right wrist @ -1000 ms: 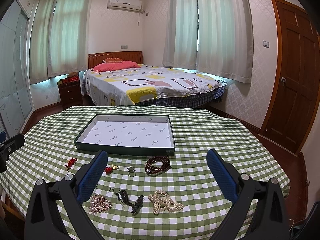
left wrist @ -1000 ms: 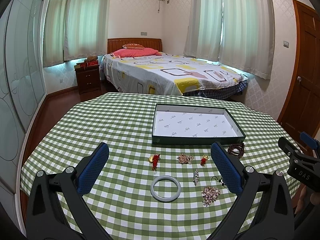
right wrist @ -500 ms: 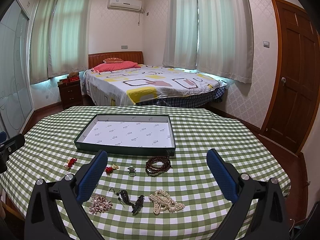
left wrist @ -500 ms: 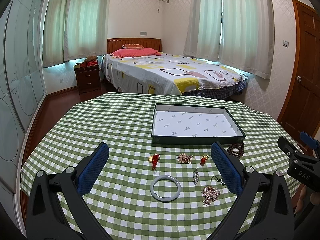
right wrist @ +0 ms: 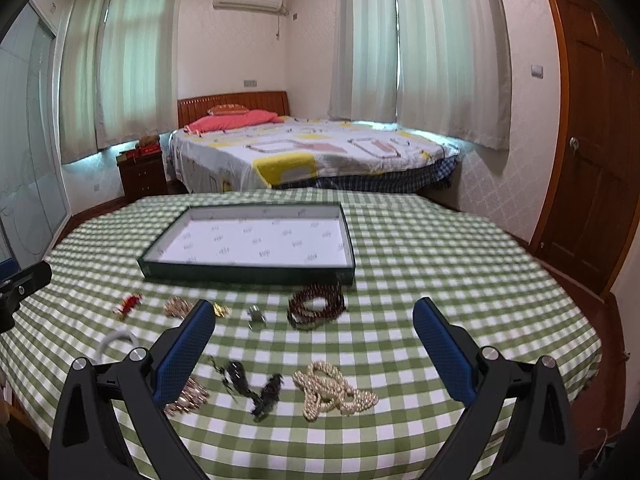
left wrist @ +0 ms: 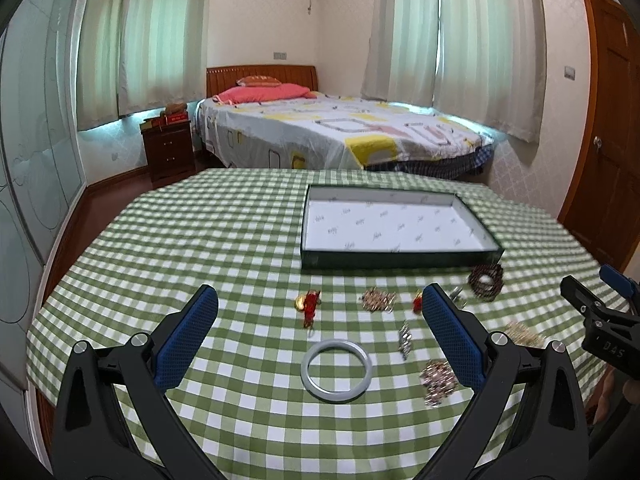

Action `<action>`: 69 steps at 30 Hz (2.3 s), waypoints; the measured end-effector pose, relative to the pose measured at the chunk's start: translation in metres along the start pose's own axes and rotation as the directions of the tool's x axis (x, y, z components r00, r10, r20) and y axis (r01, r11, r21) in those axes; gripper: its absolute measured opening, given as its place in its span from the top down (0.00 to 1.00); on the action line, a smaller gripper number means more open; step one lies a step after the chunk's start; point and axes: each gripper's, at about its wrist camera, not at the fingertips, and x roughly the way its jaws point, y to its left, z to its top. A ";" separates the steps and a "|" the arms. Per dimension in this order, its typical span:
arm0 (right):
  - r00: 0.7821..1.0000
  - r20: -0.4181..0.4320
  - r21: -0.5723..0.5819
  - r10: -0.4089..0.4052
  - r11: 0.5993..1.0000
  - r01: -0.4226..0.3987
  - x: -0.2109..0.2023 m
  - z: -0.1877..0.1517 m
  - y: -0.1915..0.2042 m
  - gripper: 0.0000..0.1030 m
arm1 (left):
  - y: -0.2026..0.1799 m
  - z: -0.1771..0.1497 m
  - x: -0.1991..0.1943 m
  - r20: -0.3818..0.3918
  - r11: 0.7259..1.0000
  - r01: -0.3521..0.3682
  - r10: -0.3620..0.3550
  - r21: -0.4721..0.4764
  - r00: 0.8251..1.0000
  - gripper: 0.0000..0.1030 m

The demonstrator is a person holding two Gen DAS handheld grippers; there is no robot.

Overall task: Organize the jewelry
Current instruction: 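Grasp the pearl necklace with the right tool while the left tool grasps the white bangle, then carry the pearl necklace and white bangle into the green tray and release both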

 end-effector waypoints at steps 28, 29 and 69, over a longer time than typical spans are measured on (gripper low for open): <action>0.970 -0.239 0.046 0.038 0.999 -0.028 0.075 -0.069 -0.024 0.55 | 0.000 -0.054 0.085 -0.229 0.999 0.036 -0.037 -0.006 0.973 0.16; 0.971 -0.237 0.047 0.041 0.998 -0.031 0.075 -0.069 -0.025 0.60 | -0.001 -0.055 0.085 -0.230 0.999 0.037 -0.037 -0.002 0.972 0.16; 0.975 -0.209 0.044 0.074 0.997 -0.067 0.066 -0.066 -0.022 0.81 | -0.001 -0.063 0.094 -0.258 0.998 0.047 -0.055 -0.037 0.965 0.33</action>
